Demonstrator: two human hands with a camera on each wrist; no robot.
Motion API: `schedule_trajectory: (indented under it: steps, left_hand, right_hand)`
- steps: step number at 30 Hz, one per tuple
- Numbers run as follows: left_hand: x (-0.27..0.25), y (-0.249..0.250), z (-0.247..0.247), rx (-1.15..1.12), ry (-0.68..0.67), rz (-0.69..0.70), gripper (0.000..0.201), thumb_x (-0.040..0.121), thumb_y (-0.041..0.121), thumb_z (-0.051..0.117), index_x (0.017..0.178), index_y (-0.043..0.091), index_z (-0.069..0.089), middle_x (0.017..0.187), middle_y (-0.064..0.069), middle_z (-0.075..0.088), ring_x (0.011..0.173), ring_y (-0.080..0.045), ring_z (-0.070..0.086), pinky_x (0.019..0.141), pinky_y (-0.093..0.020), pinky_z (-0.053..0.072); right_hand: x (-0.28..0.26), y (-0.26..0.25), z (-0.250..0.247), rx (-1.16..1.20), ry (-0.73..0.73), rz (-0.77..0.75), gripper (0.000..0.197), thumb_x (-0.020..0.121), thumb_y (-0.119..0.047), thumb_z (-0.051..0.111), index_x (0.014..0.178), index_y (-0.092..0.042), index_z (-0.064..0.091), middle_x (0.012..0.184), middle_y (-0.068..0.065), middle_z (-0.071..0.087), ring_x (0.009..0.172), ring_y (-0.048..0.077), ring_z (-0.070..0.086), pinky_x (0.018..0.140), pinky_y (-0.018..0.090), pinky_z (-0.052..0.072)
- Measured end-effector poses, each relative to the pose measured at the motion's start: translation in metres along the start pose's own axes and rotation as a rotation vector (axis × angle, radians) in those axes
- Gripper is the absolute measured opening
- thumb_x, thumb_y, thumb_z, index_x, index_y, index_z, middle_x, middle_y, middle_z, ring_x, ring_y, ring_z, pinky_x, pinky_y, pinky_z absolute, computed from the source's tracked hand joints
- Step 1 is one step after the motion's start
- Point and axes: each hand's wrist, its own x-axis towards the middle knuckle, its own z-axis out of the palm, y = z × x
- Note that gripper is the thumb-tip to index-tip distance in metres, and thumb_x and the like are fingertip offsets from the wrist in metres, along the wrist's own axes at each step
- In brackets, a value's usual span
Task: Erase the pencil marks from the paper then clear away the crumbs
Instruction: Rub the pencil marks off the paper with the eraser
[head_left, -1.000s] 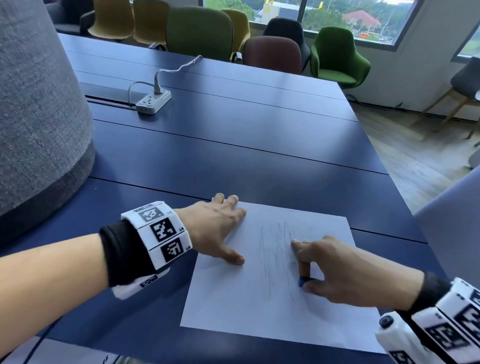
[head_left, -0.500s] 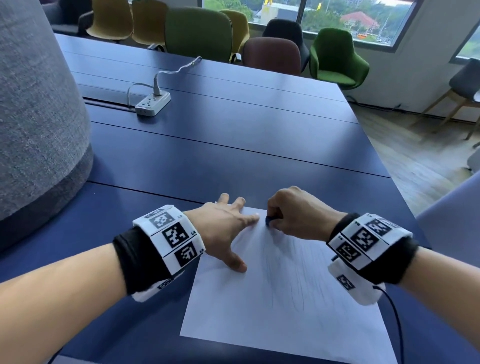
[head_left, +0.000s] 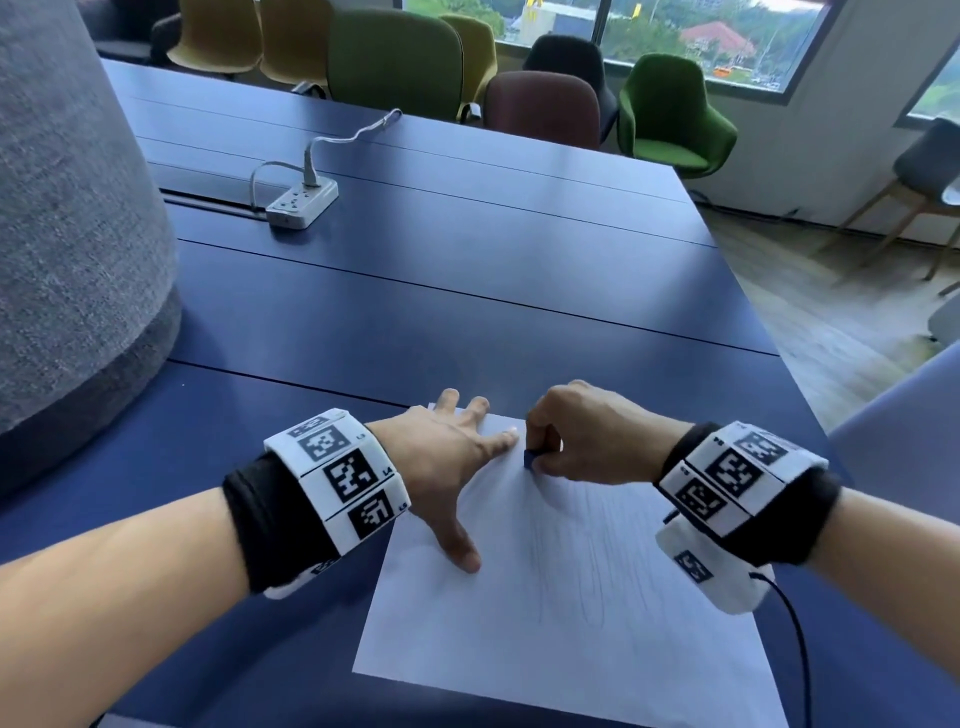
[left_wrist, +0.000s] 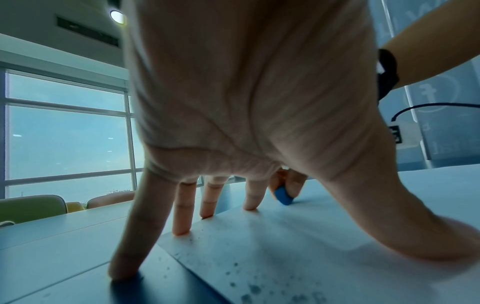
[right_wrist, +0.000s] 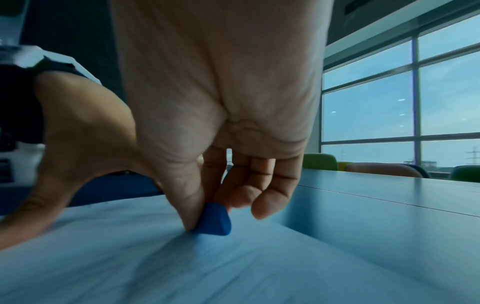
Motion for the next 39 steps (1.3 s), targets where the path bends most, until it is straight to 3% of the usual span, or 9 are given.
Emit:
schedule_trajectory:
  steps: [4,11,19,23,26,29,31,35,39]
  left_hand:
    - [-0.001,0.001,0.001,0.010,0.005,0.009,0.127,0.061,0.068,0.079,0.155,0.034,0.001,0.158,-0.004,0.004,0.137,-0.031,0.014,0.101,-0.041,0.037]
    - [-0.001,0.000,0.000,0.002,0.009,0.023,0.126,0.060,0.068,0.080,0.155,0.035,0.004,0.160,-0.006,0.003,0.140,-0.033,0.010,0.105,-0.045,0.035]
    - [-0.001,0.000,0.000,0.030,0.019,0.015,0.126,0.061,0.069,0.078,0.155,0.032,0.003,0.156,-0.004,0.009,0.134,-0.030,0.017,0.096,-0.041,0.039]
    - [0.000,0.000,0.000,0.023,0.023,0.014,0.128,0.060,0.069,0.079,0.155,0.033,0.002,0.158,-0.005,0.008,0.137,-0.031,0.014,0.102,-0.042,0.037]
    - [0.001,0.001,0.000,0.027,0.004,0.006,0.129,0.061,0.070,0.078,0.156,0.032,0.000,0.160,-0.004,0.003,0.141,-0.032,0.009,0.107,-0.043,0.034]
    - [0.001,0.001,0.001,0.025,-0.008,0.002,0.128,0.061,0.069,0.078,0.155,0.033,0.001,0.161,-0.006,0.001,0.142,-0.033,0.008,0.108,-0.044,0.033]
    - [0.001,0.001,0.001,0.017,-0.008,0.004,0.127,0.061,0.069,0.079,0.155,0.034,0.002,0.161,-0.005,0.000,0.142,-0.033,0.008,0.106,-0.043,0.034]
    - [0.002,0.000,0.003,0.032,0.008,0.016,0.128,0.061,0.070,0.078,0.155,0.032,0.000,0.158,-0.004,0.004,0.137,-0.031,0.014,0.101,-0.041,0.036]
    - [0.002,0.000,0.001,0.016,0.004,0.012,0.128,0.061,0.068,0.079,0.155,0.032,0.000,0.161,-0.006,-0.001,0.141,-0.033,0.008,0.106,-0.043,0.033]
  right_hand:
    - [-0.004,0.000,0.006,0.015,0.014,-0.013,0.009,0.081,-0.020,0.064,0.084,-0.015,0.069,0.085,-0.002,0.067,0.077,0.015,0.054,0.074,0.040,0.054]
    - [-0.015,-0.009,0.014,0.082,-0.099,-0.133,0.007,0.079,-0.018,0.066,0.085,-0.016,0.070,0.085,-0.005,0.068,0.081,0.015,0.061,0.075,0.037,0.054]
    - [0.016,0.017,-0.003,0.040,0.068,-0.017,0.008,0.078,-0.016,0.064,0.079,-0.009,0.069,0.076,0.000,0.066,0.070,0.017,0.056,0.071,0.035,0.054]
    - [-0.013,-0.006,0.010,0.023,-0.046,-0.120,0.004,0.078,-0.015,0.063,0.079,-0.013,0.066,0.081,-0.002,0.065,0.076,0.019,0.059,0.071,0.034,0.052]
    - [-0.025,-0.018,0.011,0.035,-0.156,-0.180,0.006,0.081,-0.017,0.064,0.084,-0.014,0.068,0.087,-0.003,0.068,0.075,0.012,0.054,0.071,0.025,0.049]
    - [-0.017,-0.014,0.008,0.114,-0.209,-0.144,0.008,0.077,-0.018,0.071,0.084,-0.013,0.072,0.073,-0.009,0.065,0.063,0.008,0.054,0.063,0.025,0.051]
    - [-0.007,-0.006,0.005,0.121,-0.184,-0.107,0.009,0.075,-0.019,0.073,0.082,-0.013,0.073,0.068,-0.009,0.064,0.058,0.008,0.054,0.061,0.029,0.053]
    - [0.010,0.008,-0.003,0.047,-0.008,-0.036,0.008,0.075,-0.017,0.067,0.077,-0.010,0.070,0.072,0.002,0.067,0.066,0.017,0.056,0.068,0.037,0.055]
    - [-0.004,-0.005,0.005,-0.001,-0.016,-0.069,0.004,0.077,-0.013,0.061,0.077,-0.012,0.065,0.078,0.002,0.065,0.071,0.023,0.060,0.065,0.034,0.053]
